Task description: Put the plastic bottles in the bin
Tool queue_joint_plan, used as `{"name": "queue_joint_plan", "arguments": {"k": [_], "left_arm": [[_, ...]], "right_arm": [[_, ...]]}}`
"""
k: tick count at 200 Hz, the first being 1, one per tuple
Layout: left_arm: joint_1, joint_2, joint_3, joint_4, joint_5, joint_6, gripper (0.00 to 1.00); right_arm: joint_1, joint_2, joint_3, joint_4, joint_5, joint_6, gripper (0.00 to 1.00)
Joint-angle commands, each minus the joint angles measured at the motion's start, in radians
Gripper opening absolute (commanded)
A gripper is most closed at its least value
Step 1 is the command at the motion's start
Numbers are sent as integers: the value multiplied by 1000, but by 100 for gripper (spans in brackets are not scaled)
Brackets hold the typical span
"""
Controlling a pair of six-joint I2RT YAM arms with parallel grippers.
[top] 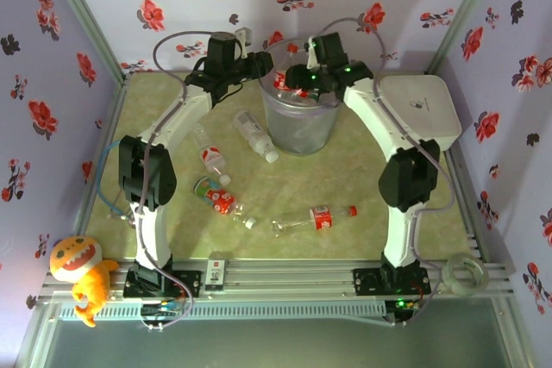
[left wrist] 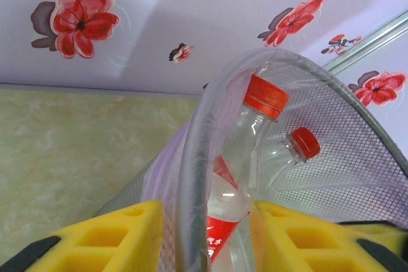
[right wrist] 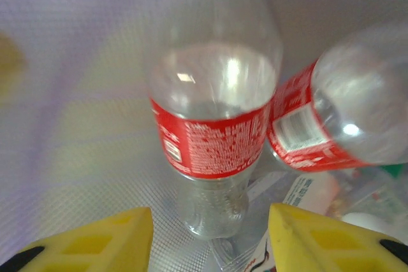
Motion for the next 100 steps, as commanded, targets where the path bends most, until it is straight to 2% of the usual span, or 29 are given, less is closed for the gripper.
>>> {"name": "queue_joint_plan", "arguments": {"k": [1,45,74,100], "left_arm": [[-11,13,32,-13,25,19,41],[-11,14,32,-11,25,17,42],[-10,11,32,-17,25,25,42],[-9,9,32,-19,25,29,42]], "right_arm": [[-8,-90,36,-30,24,-56,54],[-12,-212,-47,-83,57,-153,58],[-12,-337,-184,-158,75,-229,60],[-9,-422,-298,-306,156,-146,58]]}}
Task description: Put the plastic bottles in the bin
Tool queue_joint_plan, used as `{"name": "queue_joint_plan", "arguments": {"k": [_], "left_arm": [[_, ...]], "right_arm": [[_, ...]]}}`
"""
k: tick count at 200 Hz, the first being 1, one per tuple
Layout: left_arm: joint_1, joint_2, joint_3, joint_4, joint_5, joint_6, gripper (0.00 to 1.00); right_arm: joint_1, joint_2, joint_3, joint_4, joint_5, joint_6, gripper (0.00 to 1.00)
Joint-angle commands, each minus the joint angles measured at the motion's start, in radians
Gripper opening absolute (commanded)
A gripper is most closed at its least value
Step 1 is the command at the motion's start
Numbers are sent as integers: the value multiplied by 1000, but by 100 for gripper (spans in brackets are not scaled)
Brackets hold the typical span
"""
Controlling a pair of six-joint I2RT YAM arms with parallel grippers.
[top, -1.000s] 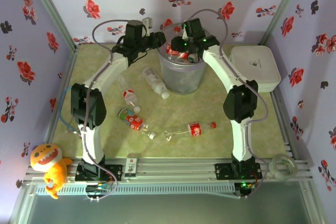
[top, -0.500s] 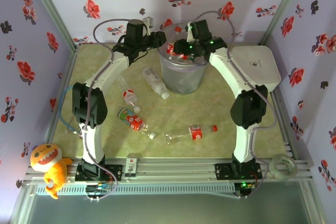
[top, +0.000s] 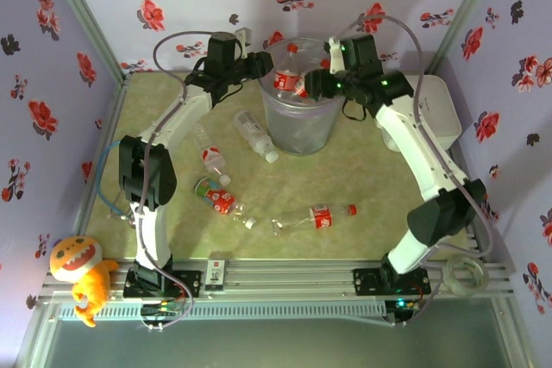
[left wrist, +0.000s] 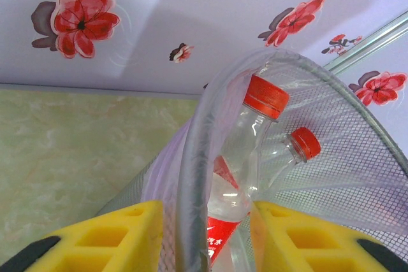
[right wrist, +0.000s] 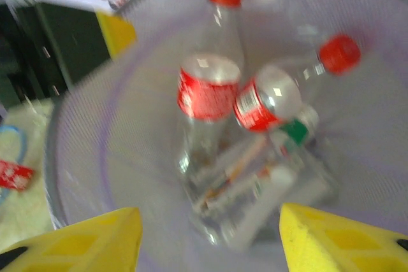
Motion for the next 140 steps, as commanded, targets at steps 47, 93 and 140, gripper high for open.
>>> {"name": "queue_joint_plan", "arguments": {"k": [47,93,140], "left_arm": [[-7,8,28,-11,27,32,42],[-7,11,26,5,31,25,42],[-8,11,21,17,34,21,42]], "right_arm": [[41,-234,-357,-285,143,339,55],[178,-332,-593,-272,173,550,56],[305,-377,-769,-222,105,785,57]]}}
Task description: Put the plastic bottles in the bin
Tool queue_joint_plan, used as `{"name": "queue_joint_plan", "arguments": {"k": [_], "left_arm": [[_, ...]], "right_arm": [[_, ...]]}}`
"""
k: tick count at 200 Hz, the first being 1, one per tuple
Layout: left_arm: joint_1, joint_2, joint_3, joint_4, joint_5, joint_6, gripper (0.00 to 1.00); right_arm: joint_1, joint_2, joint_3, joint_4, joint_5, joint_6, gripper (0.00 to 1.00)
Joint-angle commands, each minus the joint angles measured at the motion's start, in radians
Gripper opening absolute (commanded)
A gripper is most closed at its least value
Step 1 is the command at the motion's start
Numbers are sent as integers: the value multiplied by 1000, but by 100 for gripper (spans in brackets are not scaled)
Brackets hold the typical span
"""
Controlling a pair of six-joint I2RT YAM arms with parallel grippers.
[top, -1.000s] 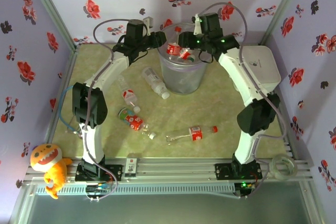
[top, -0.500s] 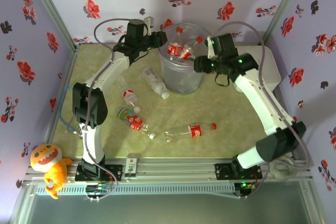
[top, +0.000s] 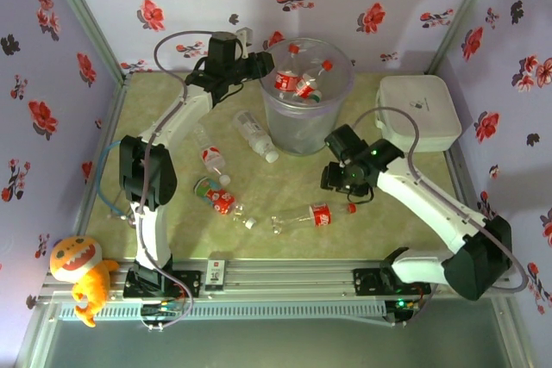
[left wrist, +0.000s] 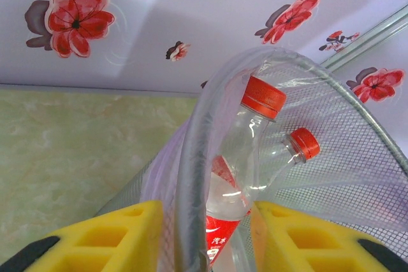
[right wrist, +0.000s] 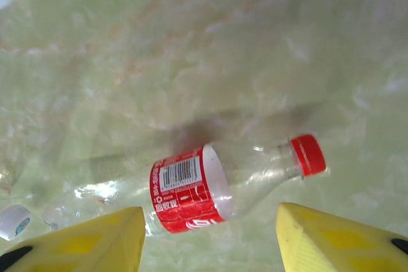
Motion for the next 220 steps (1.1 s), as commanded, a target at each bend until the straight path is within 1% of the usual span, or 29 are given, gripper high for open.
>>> {"name": "queue_joint_plan", "arguments": {"k": [1,25,39,69,100,137,154,188,207,220], "left_arm": [[-5,8,15,20,27,13,42],[-4,10,15,29,30,7,42],[-4,10,15,27,30,7,42],[-1,5,14,22,31,11,42],[3,1,10,25,31,8,42],[3,-2,5,22,33,8,42],[3,-4,3,24,33,8,42],[3,-9,4,24,32,7,42],[3,-11,3,24,34,7,42],[3,-12,2,24,33,8,42]], "right_arm": [[64,-21,-71,22,-34,187,57],[99,-39,-169,85,-78,277,58],[102,-46,-203,131,-92,311,63],[102,-41,-238,151,-81,343,73],[101,-13,-299,251,-95,381,75],[98,25,-328,285,-66,378,76],[81,45,-330,290,-44,361,76],[27,104,-323,292,-9,277,76],[0,121,-293,317,34,191,76],[-3,144,-239,305,88,84,76]]}}
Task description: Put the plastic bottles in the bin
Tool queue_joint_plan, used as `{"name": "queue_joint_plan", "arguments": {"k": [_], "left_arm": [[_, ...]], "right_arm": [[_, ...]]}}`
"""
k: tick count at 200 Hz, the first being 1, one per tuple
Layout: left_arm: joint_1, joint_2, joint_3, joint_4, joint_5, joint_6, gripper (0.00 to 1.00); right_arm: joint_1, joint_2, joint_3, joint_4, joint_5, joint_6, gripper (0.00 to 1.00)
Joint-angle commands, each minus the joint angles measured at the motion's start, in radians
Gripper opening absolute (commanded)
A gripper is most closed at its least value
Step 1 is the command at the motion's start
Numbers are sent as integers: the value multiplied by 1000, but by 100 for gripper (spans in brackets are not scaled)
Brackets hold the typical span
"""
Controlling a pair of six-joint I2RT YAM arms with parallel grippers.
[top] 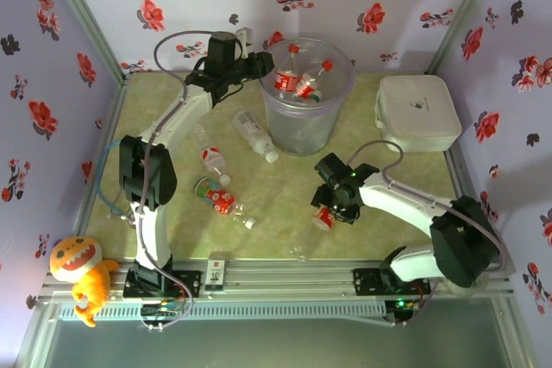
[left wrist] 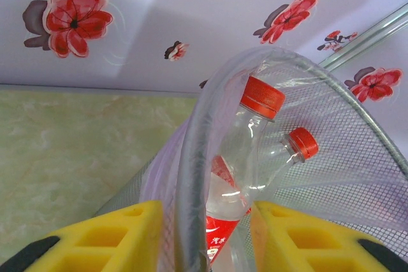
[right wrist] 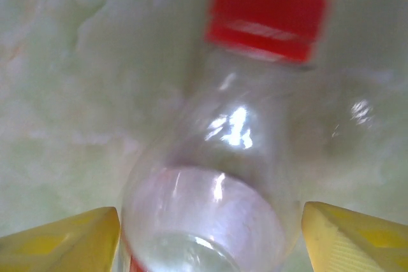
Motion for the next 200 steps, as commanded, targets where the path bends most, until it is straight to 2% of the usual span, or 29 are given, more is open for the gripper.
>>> {"name": "queue_joint_plan", "arguments": {"k": [1,16,28,51,64,87,132,173,200], "left_arm": [[0,-12,1,22,25,8,42],[1,-13,2,20,27,7,42],[1,-13,3,19,26,11,42],[2,-15,0,14,27,13,42],[2,-15,-2,14,26,14,42],[1,-10,-2,19,26,10,42],[2,-13,-13,25,26,5,42],[4,-13,-14,25,25,6,42],[4,-13,-25,40,25,-5,42]], "right_arm": [[-15,33,72,-17,124,-178,76],[-15,66,164,-106,171,-263,78],[-15,73,190,-141,161,-291,80],[-5,66,217,-214,72,-280,85],[15,63,237,-296,62,-273,89],[23,59,226,-418,70,-278,90],[23,34,59,-240,-33,-221,85],[24,34,-16,-198,-36,-186,80],[24,24,-18,-197,-21,-187,68]]}}
